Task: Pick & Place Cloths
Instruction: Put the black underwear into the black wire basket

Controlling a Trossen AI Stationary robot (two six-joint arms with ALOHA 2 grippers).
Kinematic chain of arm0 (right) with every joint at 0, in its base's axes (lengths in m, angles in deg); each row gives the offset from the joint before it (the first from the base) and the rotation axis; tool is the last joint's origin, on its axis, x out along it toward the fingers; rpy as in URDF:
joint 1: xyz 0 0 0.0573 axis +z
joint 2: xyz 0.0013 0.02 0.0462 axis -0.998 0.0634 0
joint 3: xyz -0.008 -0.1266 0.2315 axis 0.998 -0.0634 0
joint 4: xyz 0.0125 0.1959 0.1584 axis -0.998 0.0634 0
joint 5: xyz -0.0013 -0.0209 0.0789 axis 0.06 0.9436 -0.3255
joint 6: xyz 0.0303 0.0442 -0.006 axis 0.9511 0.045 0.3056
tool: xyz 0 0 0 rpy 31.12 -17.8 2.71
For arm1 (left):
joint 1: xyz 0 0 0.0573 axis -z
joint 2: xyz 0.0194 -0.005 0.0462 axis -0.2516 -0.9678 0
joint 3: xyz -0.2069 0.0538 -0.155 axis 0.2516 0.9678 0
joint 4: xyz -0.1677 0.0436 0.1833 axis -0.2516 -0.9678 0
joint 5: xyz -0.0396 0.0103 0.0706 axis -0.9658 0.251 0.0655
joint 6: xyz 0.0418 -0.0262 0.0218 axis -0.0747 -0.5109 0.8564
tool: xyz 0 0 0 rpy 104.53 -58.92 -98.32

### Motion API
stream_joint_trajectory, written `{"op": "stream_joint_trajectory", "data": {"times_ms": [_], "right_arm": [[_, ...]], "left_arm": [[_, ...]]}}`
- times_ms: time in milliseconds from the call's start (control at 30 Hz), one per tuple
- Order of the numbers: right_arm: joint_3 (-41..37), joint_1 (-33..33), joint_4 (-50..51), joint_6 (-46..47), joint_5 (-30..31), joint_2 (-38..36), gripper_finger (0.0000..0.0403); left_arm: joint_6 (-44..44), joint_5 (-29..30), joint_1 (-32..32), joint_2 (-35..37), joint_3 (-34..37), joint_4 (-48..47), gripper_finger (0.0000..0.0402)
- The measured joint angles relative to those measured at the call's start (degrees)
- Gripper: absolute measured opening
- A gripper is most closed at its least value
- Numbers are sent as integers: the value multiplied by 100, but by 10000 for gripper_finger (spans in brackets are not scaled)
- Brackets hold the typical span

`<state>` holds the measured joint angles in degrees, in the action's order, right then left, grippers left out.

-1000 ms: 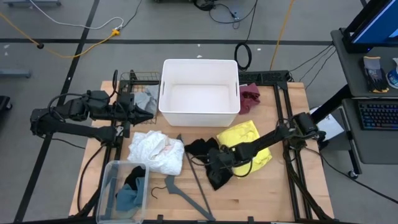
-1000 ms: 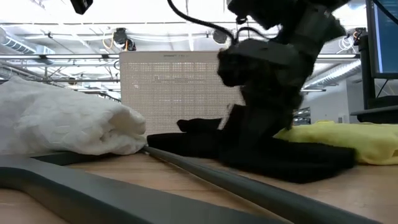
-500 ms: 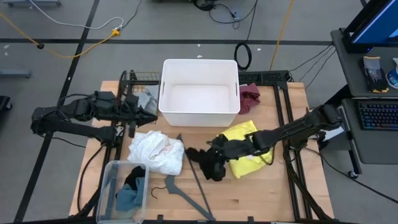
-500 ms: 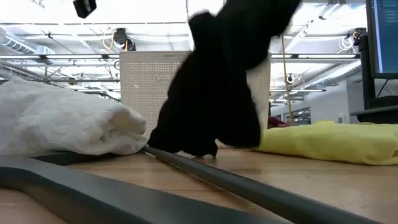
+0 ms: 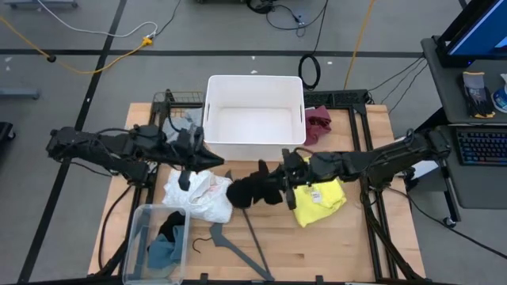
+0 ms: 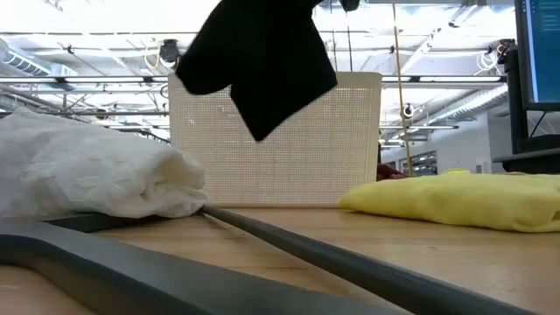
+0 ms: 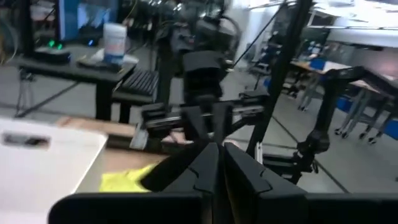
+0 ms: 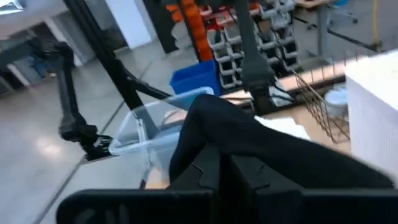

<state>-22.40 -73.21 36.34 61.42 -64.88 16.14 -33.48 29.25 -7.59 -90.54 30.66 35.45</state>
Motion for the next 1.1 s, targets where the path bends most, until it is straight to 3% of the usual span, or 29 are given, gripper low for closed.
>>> {"op": "stream_joint_trajectory", "data": {"times_ms": [167,500,800,1100], "right_arm": [[0,-277,-295,-73,-651,-192,0],[2,-771,-946,445,-2295,-261,0],[4,-1028,-916,530,-2758,-261,0],[7,-1313,-940,407,-2890,-261,0]], "left_arm": [[110,3,234,-542,0,868,63],[206,630,302,-1407,0,1917,198],[-268,723,400,-2058,-4,2871,287],[-842,875,703,-2255,-6,3120,314]]}}
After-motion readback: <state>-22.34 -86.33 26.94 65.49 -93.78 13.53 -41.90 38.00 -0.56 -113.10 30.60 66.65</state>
